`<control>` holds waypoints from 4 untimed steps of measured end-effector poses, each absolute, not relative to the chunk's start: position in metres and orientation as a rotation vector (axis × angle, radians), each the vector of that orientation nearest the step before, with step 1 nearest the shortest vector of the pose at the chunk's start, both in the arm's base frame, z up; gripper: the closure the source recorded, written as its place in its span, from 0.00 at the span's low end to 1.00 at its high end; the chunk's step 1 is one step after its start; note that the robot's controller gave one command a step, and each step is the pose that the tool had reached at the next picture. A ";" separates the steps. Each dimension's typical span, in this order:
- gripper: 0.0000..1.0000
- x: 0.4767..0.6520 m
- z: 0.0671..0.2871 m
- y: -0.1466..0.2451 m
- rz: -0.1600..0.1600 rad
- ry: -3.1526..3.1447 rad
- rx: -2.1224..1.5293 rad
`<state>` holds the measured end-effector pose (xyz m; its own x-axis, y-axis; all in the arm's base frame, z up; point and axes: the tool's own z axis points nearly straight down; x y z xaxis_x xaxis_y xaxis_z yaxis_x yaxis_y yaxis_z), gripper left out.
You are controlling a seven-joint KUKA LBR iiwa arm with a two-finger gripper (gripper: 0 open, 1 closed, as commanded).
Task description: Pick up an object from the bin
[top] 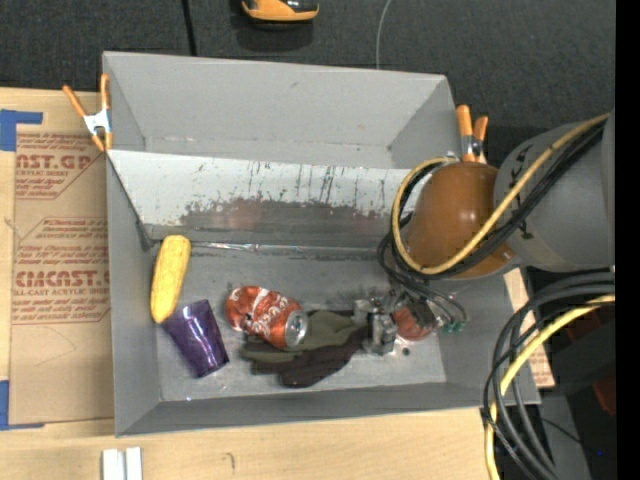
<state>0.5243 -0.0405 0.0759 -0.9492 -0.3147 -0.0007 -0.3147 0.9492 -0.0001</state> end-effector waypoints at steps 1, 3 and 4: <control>1.00 0.524 0.076 -0.040 0.000 3.101 -0.501; 1.00 0.551 0.071 -0.018 -0.003 3.039 -0.795; 1.00 0.551 0.071 -0.018 -0.003 3.039 -0.794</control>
Offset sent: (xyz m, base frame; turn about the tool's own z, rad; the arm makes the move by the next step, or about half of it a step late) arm 0.0364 -0.0434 0.1065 -0.0112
